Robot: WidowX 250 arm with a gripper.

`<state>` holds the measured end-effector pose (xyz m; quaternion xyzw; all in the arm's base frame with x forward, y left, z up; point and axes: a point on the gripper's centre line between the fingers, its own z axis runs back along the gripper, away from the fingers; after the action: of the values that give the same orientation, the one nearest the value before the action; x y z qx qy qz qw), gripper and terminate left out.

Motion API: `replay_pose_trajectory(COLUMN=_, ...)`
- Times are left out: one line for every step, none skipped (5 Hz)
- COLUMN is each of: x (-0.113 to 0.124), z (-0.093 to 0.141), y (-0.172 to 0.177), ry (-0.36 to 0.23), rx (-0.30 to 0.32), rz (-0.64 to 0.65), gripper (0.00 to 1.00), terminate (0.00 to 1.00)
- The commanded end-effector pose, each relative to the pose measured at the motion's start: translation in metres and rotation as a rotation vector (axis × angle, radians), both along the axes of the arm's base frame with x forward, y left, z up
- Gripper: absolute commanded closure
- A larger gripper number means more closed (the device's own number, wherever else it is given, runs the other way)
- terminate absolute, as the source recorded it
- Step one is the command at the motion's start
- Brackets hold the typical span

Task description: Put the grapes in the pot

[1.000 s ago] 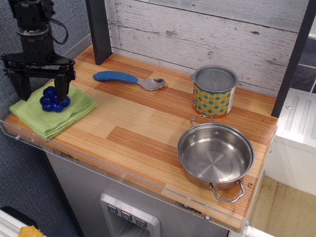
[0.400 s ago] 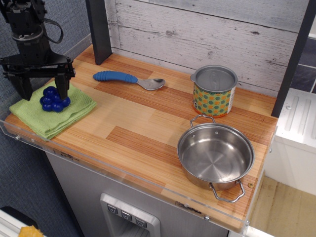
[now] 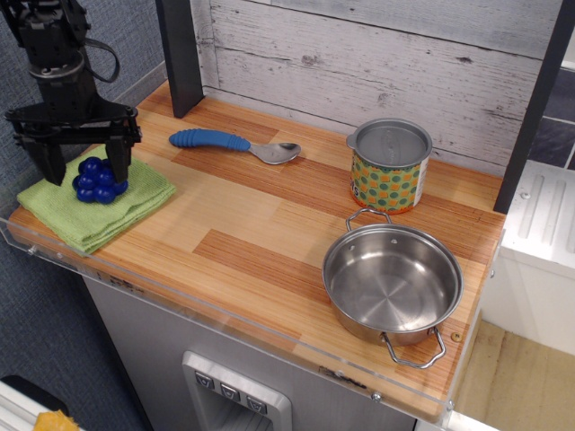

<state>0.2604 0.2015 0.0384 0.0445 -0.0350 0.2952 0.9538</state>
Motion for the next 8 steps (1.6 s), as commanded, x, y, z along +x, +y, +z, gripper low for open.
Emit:
replay_pose_trajectory(x=-0.004, z=0.009, y=0.002, ry=-0.041, rx=0.027, rz=0.052, gripper=1.0, terminate=0.0)
replay_pose_trajectory(x=-0.004, z=0.011, y=0.0, ry=-0.021, rx=0.025, rz=0.05, gripper=1.0, terminate=0.0)
replay_pose_trajectory(x=-0.002, z=0.022, y=-0.004, ry=0.02, rx=0.03, rz=0.032, gripper=1.0, terminate=0.0)
replay_pose_trajectory(x=0.002, z=0.04, y=-0.015, ry=0.046, rx=0.1, rz=0.03, gripper=1.0, terminate=0.0)
replay_pose_trajectory(x=0.008, z=0.06, y=-0.031, ry=-0.031, rx=0.102, rz=-0.014, gripper=1.0, terminate=0.0)
replay_pose_trajectory(x=0.016, z=0.074, y=-0.066, ry=-0.086, rx=0.089, rz=-0.137, gripper=1.0, terminate=0.0)
replay_pose_trajectory(x=0.025, z=0.079, y=-0.112, ry=-0.098, rx=0.093, rz=-0.284, gripper=1.0, terminate=0.0)
replay_pose_trajectory(x=0.024, z=0.083, y=-0.148, ry=-0.119, rx=0.091, rz=-0.402, gripper=1.0, terminate=0.0)
